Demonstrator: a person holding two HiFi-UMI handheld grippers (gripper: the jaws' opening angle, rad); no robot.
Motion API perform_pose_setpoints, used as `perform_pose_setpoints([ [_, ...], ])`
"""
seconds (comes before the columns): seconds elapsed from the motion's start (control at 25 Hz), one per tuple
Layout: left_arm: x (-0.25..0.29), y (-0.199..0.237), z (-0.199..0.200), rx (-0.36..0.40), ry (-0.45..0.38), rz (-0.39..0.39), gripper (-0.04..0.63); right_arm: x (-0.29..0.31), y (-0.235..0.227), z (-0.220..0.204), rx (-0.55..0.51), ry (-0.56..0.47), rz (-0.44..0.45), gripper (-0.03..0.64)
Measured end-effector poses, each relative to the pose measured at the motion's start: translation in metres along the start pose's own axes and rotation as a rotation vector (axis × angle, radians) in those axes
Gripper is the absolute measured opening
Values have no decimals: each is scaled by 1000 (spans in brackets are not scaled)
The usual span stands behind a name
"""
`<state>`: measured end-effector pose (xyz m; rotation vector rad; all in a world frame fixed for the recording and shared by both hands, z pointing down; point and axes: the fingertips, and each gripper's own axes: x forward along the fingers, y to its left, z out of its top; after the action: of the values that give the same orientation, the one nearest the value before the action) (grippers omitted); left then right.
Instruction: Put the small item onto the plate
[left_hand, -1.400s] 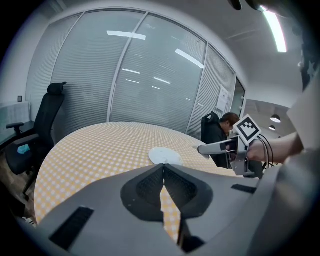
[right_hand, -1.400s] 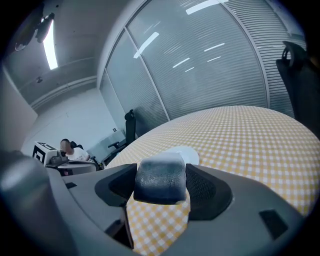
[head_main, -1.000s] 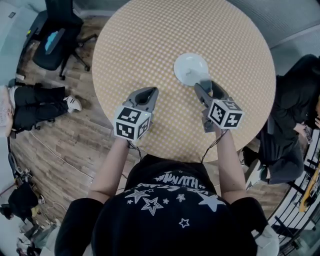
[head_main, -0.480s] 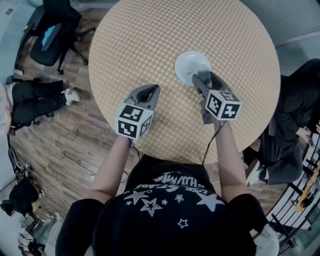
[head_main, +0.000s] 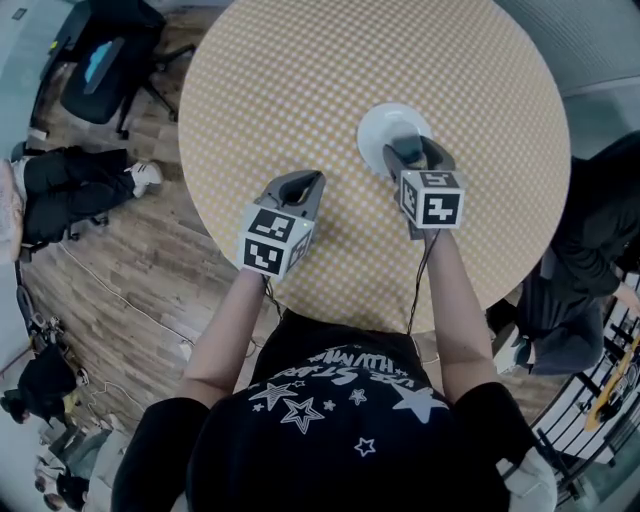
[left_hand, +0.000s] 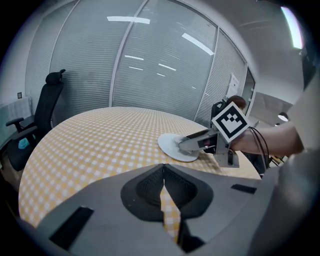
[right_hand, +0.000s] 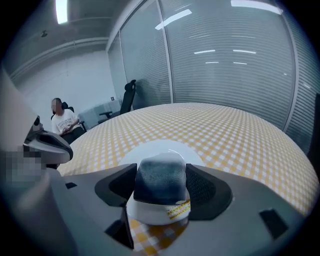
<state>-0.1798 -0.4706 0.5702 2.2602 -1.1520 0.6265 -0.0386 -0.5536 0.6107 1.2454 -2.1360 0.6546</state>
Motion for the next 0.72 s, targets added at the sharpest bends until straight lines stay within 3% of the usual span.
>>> perform_pose_setpoints([
  [0.72, -8, -2, 0, 5, -1, 8, 9, 12, 10, 2, -73, 42, 14, 309],
])
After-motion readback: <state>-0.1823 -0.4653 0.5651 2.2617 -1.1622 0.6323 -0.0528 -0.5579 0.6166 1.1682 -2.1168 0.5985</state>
